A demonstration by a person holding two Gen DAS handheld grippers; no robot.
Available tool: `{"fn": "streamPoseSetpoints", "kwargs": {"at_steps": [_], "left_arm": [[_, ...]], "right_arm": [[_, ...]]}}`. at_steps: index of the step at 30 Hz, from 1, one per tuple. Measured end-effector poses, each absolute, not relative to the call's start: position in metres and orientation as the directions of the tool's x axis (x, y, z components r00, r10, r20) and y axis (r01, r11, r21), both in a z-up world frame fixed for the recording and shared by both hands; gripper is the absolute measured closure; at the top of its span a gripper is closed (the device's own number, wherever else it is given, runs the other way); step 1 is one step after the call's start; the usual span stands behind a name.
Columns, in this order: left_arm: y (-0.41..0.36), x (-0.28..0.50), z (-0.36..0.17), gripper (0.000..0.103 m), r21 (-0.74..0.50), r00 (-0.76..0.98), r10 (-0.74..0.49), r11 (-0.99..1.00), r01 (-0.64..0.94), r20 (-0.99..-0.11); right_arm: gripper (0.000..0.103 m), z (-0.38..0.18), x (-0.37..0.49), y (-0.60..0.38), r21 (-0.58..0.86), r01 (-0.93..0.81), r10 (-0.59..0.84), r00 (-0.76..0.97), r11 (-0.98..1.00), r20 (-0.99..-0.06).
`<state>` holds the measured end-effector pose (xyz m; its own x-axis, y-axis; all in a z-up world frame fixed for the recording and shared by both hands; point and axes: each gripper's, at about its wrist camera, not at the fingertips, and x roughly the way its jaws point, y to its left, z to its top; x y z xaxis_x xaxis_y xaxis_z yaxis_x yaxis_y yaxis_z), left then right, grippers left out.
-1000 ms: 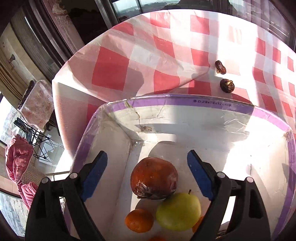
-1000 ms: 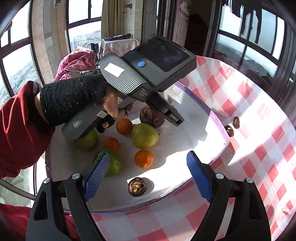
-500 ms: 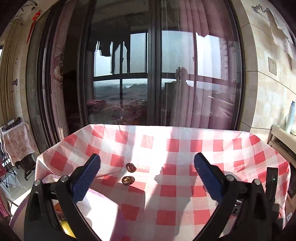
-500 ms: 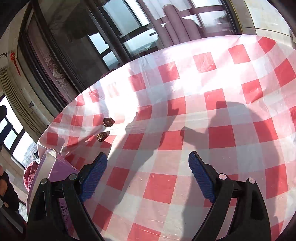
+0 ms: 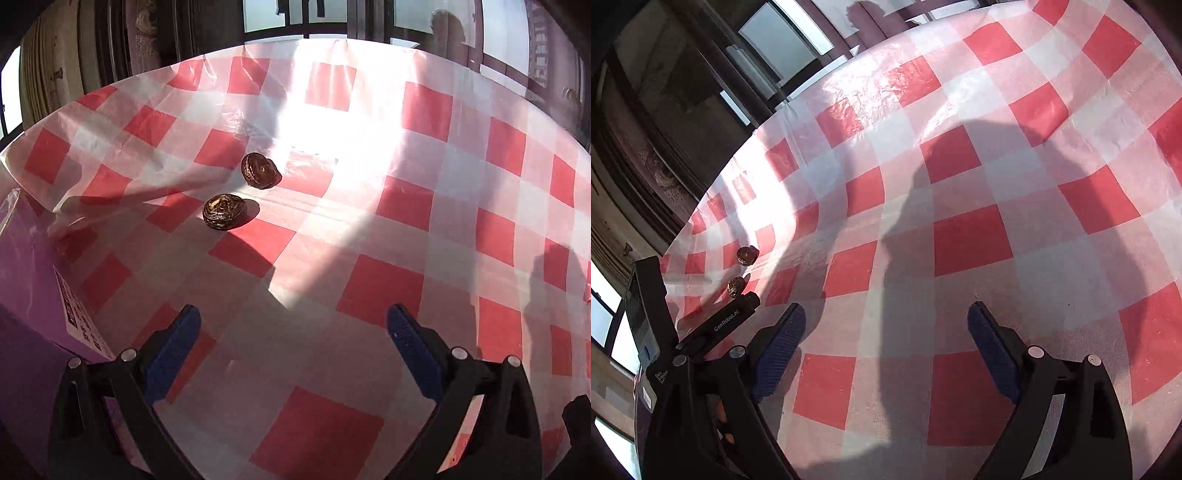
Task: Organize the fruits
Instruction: 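Grasp one dark dried date with the right gripper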
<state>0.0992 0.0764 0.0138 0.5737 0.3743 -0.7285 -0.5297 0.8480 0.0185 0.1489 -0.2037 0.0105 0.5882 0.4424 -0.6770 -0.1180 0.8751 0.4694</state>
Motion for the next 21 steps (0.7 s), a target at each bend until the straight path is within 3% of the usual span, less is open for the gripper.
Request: {"fn": "streamPoseSetpoints", "kwargs": {"at_steps": [3, 6, 11, 13, 14, 21], "left_arm": [[0.097, 0.105, 0.015, 0.002, -0.045, 0.590, 0.313, 0.858, -0.511, -0.744], [0.105, 0.111, 0.008, 0.002, -0.115, 0.586, 0.155, 0.911, -0.397, -0.795], [0.088, 0.078, 0.004, 0.007, -0.055, 0.543, 0.226, 0.890, -0.452, -0.808], [0.073, 0.057, 0.008, 0.006, -0.026, 0.556, 0.282, 0.876, -0.481, -0.782], [0.067, 0.049, 0.011, 0.001, -0.031, 0.583, 0.276, 0.887, -0.460, -0.764], [0.057, 0.055, 0.006, 0.002, -0.024, 0.570, 0.199, 0.933, -0.360, -0.797]], "right_arm": [[0.016, 0.014, 0.176, -0.190, 0.452, -0.151, 0.448, 0.586, 0.879, -0.676], [0.016, 0.022, 0.214, -0.167, 0.418, -0.226, 0.469, 0.561, 0.880, -0.683], [0.019, 0.034, 0.280, -0.086, 0.346, -0.501, 0.583, 0.459, 0.793, -0.670], [0.025, 0.035, 0.298, -0.042, 0.316, -0.615, 0.623, 0.381, 0.723, -0.683], [0.026, 0.034, 0.304, -0.019, 0.289, -0.659, 0.627, 0.356, 0.694, -0.693], [0.041, 0.008, 0.311, 0.113, 0.183, -0.824, 0.600, 0.220, 0.537, -0.769]]}}
